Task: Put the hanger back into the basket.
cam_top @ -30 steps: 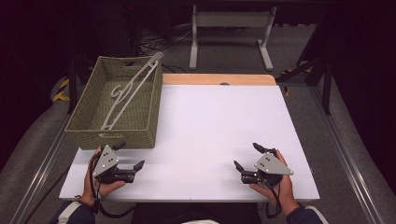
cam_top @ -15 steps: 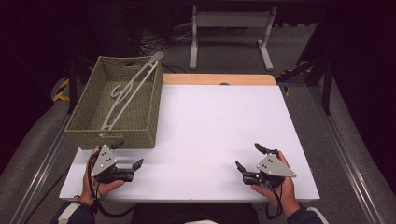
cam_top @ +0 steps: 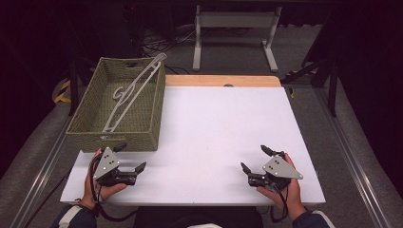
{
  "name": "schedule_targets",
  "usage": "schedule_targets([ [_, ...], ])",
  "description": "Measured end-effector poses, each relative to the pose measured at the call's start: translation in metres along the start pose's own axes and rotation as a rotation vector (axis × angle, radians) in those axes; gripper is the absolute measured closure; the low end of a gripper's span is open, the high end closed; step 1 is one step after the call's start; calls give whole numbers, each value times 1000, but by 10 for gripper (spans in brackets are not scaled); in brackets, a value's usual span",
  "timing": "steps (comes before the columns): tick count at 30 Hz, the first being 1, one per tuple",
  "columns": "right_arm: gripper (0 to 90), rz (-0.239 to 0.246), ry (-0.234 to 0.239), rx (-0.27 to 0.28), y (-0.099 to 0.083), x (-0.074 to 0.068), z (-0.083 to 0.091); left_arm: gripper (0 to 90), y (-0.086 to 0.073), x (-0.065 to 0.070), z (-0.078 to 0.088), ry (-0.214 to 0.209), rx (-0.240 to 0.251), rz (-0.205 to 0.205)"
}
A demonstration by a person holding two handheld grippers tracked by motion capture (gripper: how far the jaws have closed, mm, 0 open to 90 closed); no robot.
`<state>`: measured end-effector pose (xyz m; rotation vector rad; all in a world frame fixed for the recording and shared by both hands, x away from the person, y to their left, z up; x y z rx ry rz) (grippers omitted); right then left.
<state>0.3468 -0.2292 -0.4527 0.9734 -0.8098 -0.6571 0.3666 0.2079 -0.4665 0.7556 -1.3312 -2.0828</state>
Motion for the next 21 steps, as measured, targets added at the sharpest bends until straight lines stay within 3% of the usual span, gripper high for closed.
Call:
schedule_targets([
  [12, 145, -2, -20, -7, -3, 3, -2, 65, -4, -3, -3, 9, -40, -9],
  [21, 147, -4, -17, -17, -5, 6, -3, 66, -8, -5, -7, 18, -77, 7],
])
Point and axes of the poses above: each handheld gripper's, and its own axes: z roughly backward along the jaws, y roughly out of its top, x roughly to its right, the point moved 5 cm from there along -z, roughly forward along the jaws
